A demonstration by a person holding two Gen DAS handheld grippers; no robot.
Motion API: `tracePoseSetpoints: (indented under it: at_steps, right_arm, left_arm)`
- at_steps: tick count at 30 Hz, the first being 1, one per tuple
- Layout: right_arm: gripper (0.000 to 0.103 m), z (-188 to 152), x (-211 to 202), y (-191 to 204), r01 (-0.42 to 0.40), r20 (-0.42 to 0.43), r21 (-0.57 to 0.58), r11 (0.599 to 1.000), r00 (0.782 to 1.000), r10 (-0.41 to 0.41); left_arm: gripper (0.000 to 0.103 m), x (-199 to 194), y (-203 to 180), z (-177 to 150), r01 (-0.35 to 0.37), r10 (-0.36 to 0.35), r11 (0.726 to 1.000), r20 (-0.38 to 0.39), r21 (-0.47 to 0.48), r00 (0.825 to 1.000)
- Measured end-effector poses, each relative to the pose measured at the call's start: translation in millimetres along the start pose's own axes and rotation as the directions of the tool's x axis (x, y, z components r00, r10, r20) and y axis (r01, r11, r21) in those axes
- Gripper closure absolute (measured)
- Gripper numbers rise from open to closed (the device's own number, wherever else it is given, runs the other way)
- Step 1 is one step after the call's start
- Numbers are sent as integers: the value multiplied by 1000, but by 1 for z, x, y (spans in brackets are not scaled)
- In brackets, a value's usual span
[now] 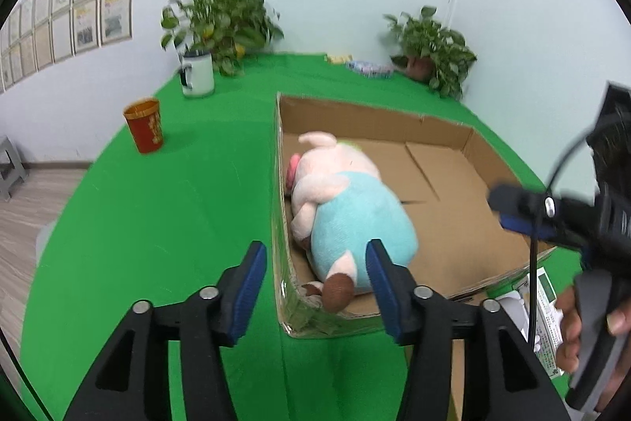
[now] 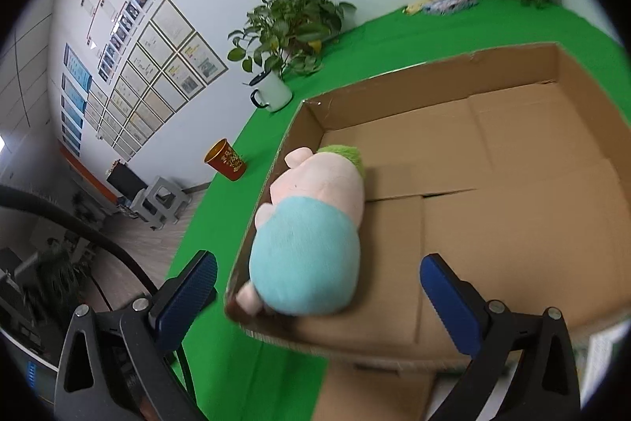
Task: Organize objects
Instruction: 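Move the left gripper to the long brown cardboard insert and grasp its end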
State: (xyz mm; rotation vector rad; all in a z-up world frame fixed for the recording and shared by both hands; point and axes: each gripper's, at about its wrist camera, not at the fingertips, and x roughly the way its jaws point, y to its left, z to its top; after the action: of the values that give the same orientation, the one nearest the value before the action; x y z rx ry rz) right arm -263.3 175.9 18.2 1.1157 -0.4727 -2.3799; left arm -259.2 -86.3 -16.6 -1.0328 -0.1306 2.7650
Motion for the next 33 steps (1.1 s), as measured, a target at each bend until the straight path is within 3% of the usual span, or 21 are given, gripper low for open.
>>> tracePoseSetpoints:
  at_steps: [3,5,7,9,14,21,28,31,33]
  right_arm:
    - [0,-17,-24,5,70,34,-60,996,997,-68]
    - [0,-30,-41,12,121,77,-116,986,991,-113]
    - [0,-49,-55,18,175,119,-157,972,980,-158]
    - [0,-60,-61,20,192,123,-174,966,977,-172]
    - [0,-96,-81,20,170,108,-187,968,983,-151]
    - [0,-180,-97,24,120,-13,-224,967,992,-126]
    - [0,-212,-81,41,142,-78,-286,948,982,-171]
    - [1,-223,-70,48,232,-63,-365,901,960,-273]
    - [1,-227,-67,49,232,-67,-362,903,959,-274]
  left_arm:
    - [49,-29,-18,-6,-44,40,999,106,31,994]
    - [23,-47,-32,-12,-74,65,996,164,49,984]
    - [8,-61,-44,-19,-91,78,994,208,54,975]
    - [7,-73,-55,-27,-80,65,995,221,61,973]
    - [7,-89,-68,-52,-15,8,999,157,41,987]
    - [7,-77,-75,-93,60,-59,998,34,-8,998]
    - [9,-62,-83,-128,133,-137,990,-97,-48,986]
    - [9,-58,-77,-139,155,-164,985,-129,-74,978]
    - [9,-55,-74,-145,175,-187,980,-141,-95,972]
